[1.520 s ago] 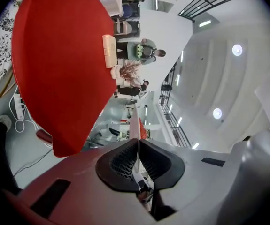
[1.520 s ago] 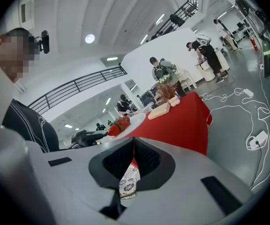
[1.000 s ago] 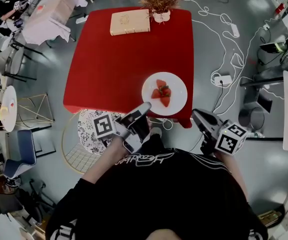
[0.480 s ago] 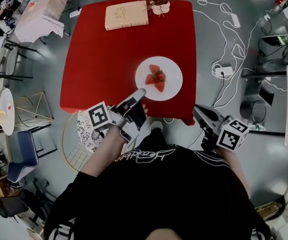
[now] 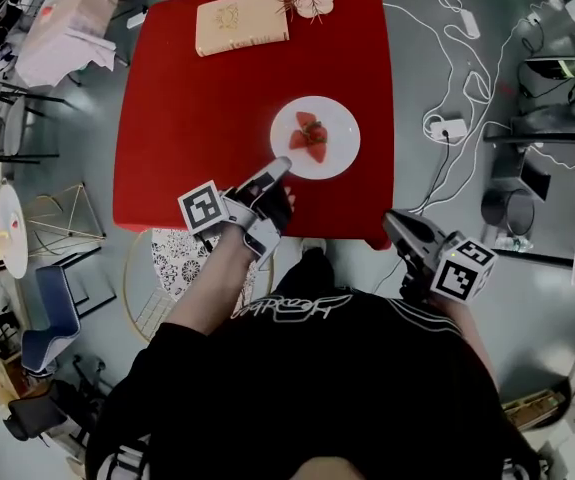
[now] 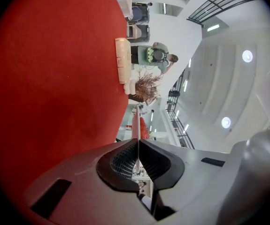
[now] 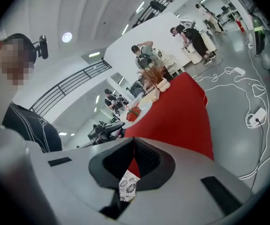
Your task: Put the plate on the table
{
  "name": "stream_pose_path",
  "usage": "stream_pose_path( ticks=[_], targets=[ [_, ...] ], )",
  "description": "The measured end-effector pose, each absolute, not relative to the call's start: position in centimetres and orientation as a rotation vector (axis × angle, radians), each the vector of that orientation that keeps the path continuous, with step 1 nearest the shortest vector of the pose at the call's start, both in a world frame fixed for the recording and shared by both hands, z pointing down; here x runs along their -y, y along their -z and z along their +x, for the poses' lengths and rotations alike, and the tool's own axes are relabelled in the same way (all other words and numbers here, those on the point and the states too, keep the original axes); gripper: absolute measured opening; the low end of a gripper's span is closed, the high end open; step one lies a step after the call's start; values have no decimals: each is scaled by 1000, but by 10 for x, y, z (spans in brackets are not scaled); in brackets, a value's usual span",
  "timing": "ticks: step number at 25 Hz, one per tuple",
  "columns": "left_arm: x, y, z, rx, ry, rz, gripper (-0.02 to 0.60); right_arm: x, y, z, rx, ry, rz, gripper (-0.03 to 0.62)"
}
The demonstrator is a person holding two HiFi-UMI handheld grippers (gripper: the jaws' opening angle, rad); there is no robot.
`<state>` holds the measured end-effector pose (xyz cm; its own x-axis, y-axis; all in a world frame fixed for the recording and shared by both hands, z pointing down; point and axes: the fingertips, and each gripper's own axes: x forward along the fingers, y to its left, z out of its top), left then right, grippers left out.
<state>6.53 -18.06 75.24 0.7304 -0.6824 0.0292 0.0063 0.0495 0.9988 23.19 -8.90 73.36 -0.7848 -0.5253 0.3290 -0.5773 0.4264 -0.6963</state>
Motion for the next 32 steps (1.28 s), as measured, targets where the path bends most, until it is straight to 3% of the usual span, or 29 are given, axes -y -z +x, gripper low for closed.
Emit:
stream_pose_path(
  ticks=[32],
  targets=[
    [231, -853, 62, 773, 414, 1305, 12, 101, -774, 226, 2522, -1503, 974, 8]
  ],
)
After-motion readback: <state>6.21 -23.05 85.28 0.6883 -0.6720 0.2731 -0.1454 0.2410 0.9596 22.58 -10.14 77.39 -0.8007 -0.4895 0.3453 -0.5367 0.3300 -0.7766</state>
